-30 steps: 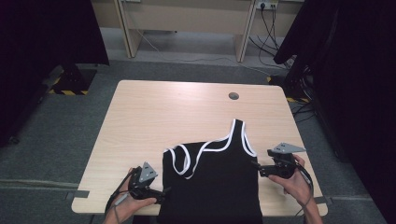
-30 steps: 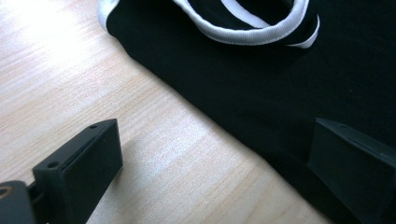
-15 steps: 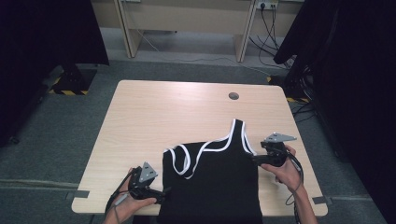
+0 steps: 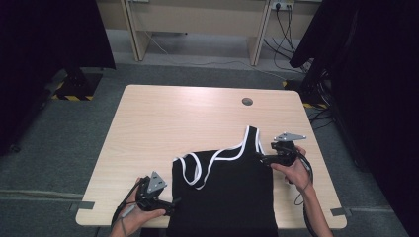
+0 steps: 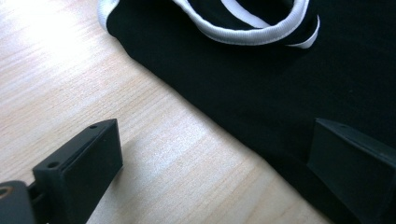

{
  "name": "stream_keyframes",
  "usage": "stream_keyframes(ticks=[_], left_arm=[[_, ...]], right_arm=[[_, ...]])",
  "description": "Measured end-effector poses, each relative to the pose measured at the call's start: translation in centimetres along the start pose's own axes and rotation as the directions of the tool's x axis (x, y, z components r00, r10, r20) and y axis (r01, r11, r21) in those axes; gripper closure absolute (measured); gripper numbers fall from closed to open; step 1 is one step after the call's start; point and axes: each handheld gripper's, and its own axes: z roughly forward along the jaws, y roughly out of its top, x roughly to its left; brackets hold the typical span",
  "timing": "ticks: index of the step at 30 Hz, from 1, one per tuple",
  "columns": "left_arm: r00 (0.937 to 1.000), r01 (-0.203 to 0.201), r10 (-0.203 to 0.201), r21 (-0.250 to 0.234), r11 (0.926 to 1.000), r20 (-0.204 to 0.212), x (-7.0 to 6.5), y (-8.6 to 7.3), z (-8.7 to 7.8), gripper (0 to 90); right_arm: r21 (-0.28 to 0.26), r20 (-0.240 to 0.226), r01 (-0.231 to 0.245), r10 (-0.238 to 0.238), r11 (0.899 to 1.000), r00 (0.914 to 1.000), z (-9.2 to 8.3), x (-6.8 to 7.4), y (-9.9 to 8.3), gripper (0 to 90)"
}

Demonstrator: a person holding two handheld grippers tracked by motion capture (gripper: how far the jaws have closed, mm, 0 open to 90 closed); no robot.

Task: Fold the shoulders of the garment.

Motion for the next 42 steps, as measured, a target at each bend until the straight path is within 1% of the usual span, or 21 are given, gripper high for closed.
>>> stream_keyframes(ticks=[7,8,9,14,15,21,22,25,26,27,28,30,32,34,36,38,41,42], left_arm=[[1.0000,0.000,0.000,0.000,1.0000,0.000,0.0,0.0,0.0,2.2],[1.0000,0.000,0.000,0.000,1.0000,0.000,0.0,0.0,0.0,2.2],[1.0000,0.000,0.000,0.000,1.0000,0.000,0.0,0.0,0.0,2.2],[1.0000,0.000,0.000,0.000,1.0000,0.000,0.0,0.0,0.0,2.2],[1.0000,0.000,0.000,0.000,1.0000,0.000,0.0,0.0,0.0,2.2],[1.0000,0.000,0.000,0.000,1.0000,0.000,0.0,0.0,0.0,2.2],[1.0000,0.000,0.000,-0.002,1.0000,-0.001,0.0,0.0,0.0,2.2],[1.0000,0.000,0.000,0.000,1.0000,0.000,0.0,0.0,0.0,2.2],[1.0000,0.000,0.000,0.000,1.0000,0.000,0.0,0.0,0.0,2.2],[1.0000,0.000,0.000,0.000,1.0000,0.000,0.0,0.0,0.0,2.2],[1.0000,0.001,-0.001,-0.002,1.0000,-0.001,0.0,0.0,0.0,2.2],[1.0000,0.000,0.000,0.000,1.0000,0.000,0.0,0.0,0.0,2.2],[1.0000,0.000,0.000,-0.002,1.0000,-0.001,0.0,0.0,0.0,2.2],[1.0000,0.000,0.000,-0.001,1.0000,-0.001,0.0,0.0,0.0,2.2],[1.0000,0.000,0.000,-0.002,1.0000,-0.001,0.0,0.0,0.0,2.2],[1.0000,0.000,0.000,-0.002,1.0000,-0.001,0.0,0.0,0.0,2.2],[1.0000,0.001,-0.001,-0.002,1.0000,-0.001,0.0,0.0,0.0,2.2],[1.0000,0.000,0.000,0.000,1.0000,-0.001,0.0,0.0,0.0,2.2]], right_arm=[[0.017,0.010,-0.008,0.008,1.000,0.9999,1.1,-0.6,0.5,20.9],[0.019,0.011,-0.004,0.004,1.000,0.9999,1.3,-0.7,0.6,21.0],[0.022,0.009,-0.008,0.008,1.000,0.9999,1.5,-0.7,0.6,21.3],[0.029,0.011,0.001,-0.002,1.000,0.9999,2.4,-0.9,1.2,22.4],[0.031,0.012,-0.008,0.008,0.999,0.9999,2.6,-0.9,1.3,22.6],[0.039,0.016,-0.008,0.008,0.999,0.9998,3.4,-1.0,2.0,23.5],[0.046,0.019,-0.002,0.001,0.999,0.9998,3.9,-0.9,2.3,24.2],[0.052,0.019,-0.007,0.006,0.999,0.9998,4.4,-1.0,2.6,24.9],[0.054,0.022,-0.005,0.004,0.999,0.9997,4.5,-1.1,2.7,25.0],[0.061,0.026,-0.014,0.012,0.998,0.9996,4.9,-1.1,2.8,25.2],[0.057,0.039,-0.004,0.002,0.998,0.9993,5.2,-1.3,2.9,25.7],[0.060,0.047,-0.010,0.007,0.998,0.9989,5.4,-1.4,3.2,27.4],[0.065,0.058,0.004,-0.008,0.998,0.9983,5.6,-1.3,3.3,28.5],[0.058,0.048,0.014,-0.017,0.998,0.9987,5.8,-1.0,3.4,31.5],[0.048,0.031,0.029,-0.030,0.998,0.9990,5.8,-0.8,3.4,40.6],[0.047,0.023,0.038,-0.039,0.998,0.9990,5.6,-0.7,3.4,51.5],[0.044,-0.001,0.038,-0.038,0.998,0.9993,5.4,-0.6,3.3,71.8],[0.039,-0.010,0.038,-0.038,0.999,0.9992,5.4,-0.6,3.3,76.0]])
